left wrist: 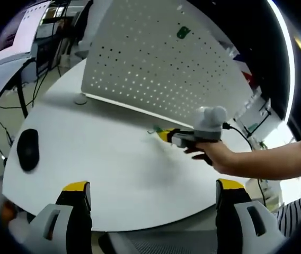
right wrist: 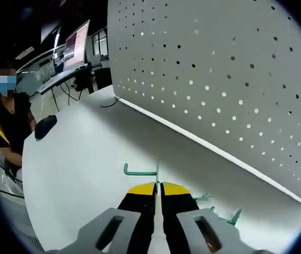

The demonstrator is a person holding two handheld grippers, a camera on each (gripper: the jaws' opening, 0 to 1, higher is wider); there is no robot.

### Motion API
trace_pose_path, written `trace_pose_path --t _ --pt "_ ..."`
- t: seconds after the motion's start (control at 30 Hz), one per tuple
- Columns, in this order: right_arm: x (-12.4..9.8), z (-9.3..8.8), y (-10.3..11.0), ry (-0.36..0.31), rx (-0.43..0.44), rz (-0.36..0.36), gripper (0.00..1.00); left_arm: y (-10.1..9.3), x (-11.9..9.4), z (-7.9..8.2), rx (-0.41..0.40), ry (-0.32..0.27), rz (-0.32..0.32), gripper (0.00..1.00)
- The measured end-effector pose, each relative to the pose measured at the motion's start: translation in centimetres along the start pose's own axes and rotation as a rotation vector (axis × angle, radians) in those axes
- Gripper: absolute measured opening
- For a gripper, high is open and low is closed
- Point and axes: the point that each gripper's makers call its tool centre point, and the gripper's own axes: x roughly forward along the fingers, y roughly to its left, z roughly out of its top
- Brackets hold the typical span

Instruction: Insert the hook assembly into the mounting plate slot until the hook locks in place.

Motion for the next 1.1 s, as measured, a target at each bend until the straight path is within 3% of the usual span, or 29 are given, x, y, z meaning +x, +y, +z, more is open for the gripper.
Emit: trace_pose_path --t 0.4,0.73,0.87,1.1 --pt "-2.8 3.6 0.2 -0.091 -0.003 0.017 0.00 -1.4 -0.2 1.7 0.047 -0.013 -0.029 1.00" --pt "-5.8 5.7 -0.4 -0.162 -0.015 -0.011 0.00 -1.6 -0.6 2.7 0.069 -0.040 -0.033 1.00" --pt "-7.3 6.3 -0.2 -0.183 -0.004 -0.013 0.00 -2.3 -1.0 2.8 0.073 -0.042 -0.042 1.00" --pt "-10.0 8.0 0.8 -0.242 0.011 0.001 0.00 -4.0 -1.4 4.6 0.078 -0.084 -0.079 1.00"
